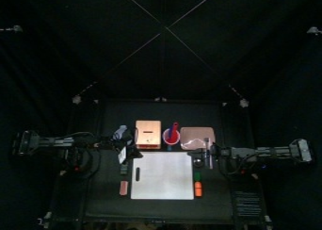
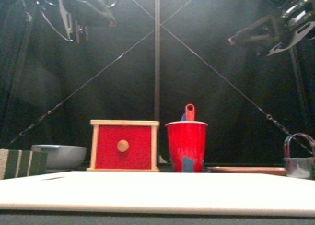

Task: Grab salmon sushi

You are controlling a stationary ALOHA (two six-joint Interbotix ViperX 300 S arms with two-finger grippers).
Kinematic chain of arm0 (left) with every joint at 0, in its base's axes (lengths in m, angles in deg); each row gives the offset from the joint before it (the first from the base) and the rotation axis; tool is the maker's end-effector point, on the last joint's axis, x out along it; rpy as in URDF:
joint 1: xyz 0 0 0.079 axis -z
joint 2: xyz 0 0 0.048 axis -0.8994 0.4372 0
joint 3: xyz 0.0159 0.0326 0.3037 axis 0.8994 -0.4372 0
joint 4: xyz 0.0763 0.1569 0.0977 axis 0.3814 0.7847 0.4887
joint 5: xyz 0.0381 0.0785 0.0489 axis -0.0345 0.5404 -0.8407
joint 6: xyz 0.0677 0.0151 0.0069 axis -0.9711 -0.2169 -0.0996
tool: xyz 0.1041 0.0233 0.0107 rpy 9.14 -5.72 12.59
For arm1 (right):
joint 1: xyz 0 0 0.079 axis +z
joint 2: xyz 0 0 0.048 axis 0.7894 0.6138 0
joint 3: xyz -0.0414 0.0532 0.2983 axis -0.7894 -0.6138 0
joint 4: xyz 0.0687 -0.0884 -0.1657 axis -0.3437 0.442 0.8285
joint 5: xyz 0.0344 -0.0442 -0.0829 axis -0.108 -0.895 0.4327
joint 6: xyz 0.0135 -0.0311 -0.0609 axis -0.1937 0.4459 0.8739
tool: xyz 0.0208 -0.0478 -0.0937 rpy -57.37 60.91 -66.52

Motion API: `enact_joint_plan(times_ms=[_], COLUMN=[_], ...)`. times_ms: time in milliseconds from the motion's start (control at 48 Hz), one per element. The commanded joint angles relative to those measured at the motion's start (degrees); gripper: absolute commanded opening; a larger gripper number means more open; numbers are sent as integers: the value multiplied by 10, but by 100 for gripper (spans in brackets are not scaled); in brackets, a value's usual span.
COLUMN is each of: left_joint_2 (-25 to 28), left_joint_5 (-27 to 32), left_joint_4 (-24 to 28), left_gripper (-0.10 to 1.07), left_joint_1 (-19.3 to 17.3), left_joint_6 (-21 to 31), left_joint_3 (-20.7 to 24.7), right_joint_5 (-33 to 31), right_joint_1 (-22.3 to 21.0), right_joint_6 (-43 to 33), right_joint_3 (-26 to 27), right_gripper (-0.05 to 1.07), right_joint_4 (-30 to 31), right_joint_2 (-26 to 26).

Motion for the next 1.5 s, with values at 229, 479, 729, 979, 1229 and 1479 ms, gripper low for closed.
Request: enact_joint_plan(times_ms=[229,479,729,979,1229,1479], left_joint_2=[30,24,66,152,229,272], left_joint_5=[192,192,168,159,130,103], left_joint_4=[255,297,243,166,159,157], left_gripper=[27,44,82,96,96,95], left_joint_1=[91,230,269,282,295,308], left_joint_6=[498,772,849,848,853,894], left_joint_3=[16,-33,-65,-25,10,3], right_joint_5=[-19,-29,-33,-33,-35,-58], right_joint_1=[-7,-11,-26,-43,-56,-57], right_joint_6=[-1,-1,-2,-1,-1,-2], right_joint_3=[7,0,-11,-11,-20,-24], right_gripper=[5,5,5,5,5,5], right_joint_4=[-3,-3,-3,2,1,2], right_joint_2=[4,11,11,11,11,11])
